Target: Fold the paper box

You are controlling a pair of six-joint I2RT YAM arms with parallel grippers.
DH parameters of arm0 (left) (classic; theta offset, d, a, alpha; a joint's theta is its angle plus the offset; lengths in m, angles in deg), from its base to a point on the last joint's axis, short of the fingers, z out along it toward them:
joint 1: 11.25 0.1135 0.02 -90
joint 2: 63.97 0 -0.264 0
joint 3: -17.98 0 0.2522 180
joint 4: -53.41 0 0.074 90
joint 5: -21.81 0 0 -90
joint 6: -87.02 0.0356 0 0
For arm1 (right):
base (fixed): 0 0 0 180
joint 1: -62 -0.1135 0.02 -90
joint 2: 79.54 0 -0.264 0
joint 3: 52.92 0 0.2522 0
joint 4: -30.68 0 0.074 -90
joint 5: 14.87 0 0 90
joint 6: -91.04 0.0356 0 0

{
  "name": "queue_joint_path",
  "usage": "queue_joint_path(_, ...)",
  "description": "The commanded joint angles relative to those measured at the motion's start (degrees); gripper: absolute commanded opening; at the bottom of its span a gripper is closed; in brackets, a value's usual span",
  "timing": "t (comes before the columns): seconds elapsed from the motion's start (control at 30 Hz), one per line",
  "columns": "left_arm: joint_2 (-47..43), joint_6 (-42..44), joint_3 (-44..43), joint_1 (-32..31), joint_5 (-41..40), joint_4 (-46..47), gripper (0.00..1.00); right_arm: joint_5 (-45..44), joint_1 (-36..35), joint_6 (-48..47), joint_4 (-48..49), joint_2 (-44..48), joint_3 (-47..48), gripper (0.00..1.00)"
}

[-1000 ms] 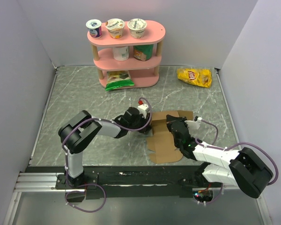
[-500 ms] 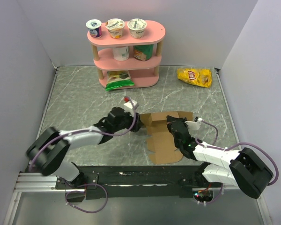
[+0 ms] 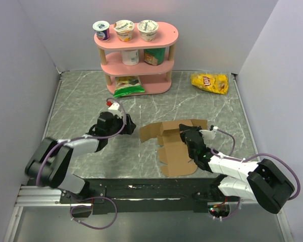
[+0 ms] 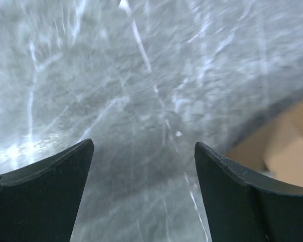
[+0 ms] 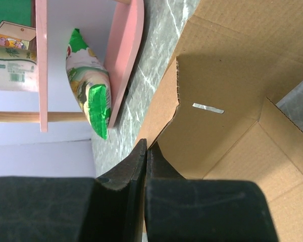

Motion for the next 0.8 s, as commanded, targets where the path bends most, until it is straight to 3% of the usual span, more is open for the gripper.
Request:
queue_joint_path(0.0, 8.7, -2.6, -6.8, 0.2, -0.2, 4.1, 0.86, -0.1, 0.1, -1.8, -0.5, -0.7, -0.7, 0.0)
queue_joint_path(0.13, 16.7, -1.4, -9.7, -0.4, 6.3, 8.4, 0.83, -0.2, 0.1, -1.5, -1.8, -1.5, 0.1, 0.0)
queue_joint_path(0.4, 18.1, 2.4, -8.5, -7.6, 12.9, 15.1, 0.83, 0.2, 0.1, -0.7, -2.1, -3.7, 1.7, 0.0)
queue_joint_path(0.77, 16.6, 2.5, -6.4, -14.2, 8.7, 16.4, 0.82, 0.8, 0.2, 0.7, -2.7, -5.5, 2.4, 0.0)
